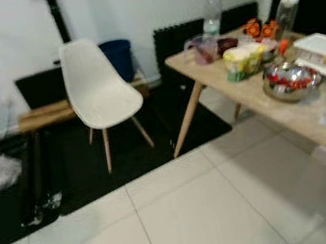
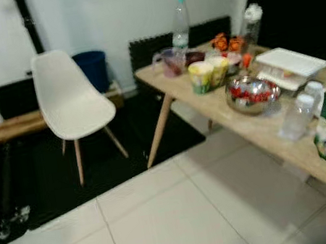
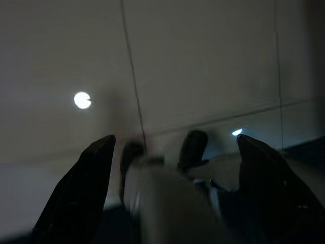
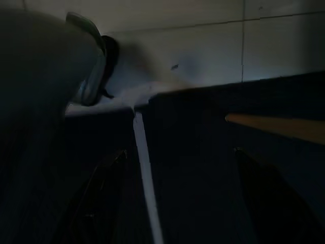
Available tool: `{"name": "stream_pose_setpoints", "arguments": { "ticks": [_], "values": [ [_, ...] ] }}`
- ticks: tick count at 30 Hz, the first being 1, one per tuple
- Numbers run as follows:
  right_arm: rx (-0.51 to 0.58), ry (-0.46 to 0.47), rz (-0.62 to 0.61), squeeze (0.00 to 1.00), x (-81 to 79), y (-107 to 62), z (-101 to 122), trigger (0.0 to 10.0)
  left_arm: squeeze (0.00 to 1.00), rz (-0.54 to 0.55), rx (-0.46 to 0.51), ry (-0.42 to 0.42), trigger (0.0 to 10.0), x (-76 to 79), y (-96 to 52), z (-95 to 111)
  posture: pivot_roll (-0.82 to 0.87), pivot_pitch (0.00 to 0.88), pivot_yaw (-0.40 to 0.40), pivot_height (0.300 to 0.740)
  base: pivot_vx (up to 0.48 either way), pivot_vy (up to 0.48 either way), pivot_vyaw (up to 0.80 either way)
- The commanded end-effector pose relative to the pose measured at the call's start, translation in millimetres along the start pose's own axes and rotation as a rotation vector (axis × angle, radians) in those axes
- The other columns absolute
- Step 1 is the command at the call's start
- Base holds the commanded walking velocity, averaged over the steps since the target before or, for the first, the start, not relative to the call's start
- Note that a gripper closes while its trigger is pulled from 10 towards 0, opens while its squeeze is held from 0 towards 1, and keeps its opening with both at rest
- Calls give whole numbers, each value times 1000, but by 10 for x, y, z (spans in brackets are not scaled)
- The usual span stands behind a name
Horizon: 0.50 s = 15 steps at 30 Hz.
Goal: Restocking fridge
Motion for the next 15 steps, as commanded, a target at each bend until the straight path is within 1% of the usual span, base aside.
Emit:
{"name": "stream_pose_setpoints", "arguments": {
  "ticks": [1, 3, 7, 11, 15],
  "values": [
    [5, 4, -13, 0, 27, -3, -4, 10000, 0, -17, -18, 9, 10000, 69, 9, -55, -87, 0, 22, 740, 322, 0, 0],
    [10, 1, -10, 0, 8, 0, 6, 10000, 0, -21, -23, 13, 10000, 82, 11, -66, -89, 0, 24, 740, 319, 0, 0],
    [-6, -4, 4, 0, -61, 4, -77, 10000, 0, -28, -31, 21, 10000, 98, 10, -86, -89, 0, 26, 740, 319, 0, 0],
    [-26, -9, 6, 0, -77, 2, -153, 10000, 0, -31, -31, 22, 10000, 108, 12, -89, -87, 0, 27, 740, 319, 0, 0],
    [-28, -9, 5, 0, -74, 1, -160, 10000, 0, -33, -35, 22, 10000, 119, 13, -97, -90, 0, 28, 740, 318, 0, 0]
  ]
}}
Point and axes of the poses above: a point about 5 cm out from each wrist's last joint towards the gripper, its own y axis pointing out of the wrist towards the gripper, its own z axis along the axis of the wrist's last joint, x = y × z, the point moved 6 cm from there along y, pointing out of the wrist towards the gripper, and after that the axes turned 12 degrees about y, right-handed, at the moved point
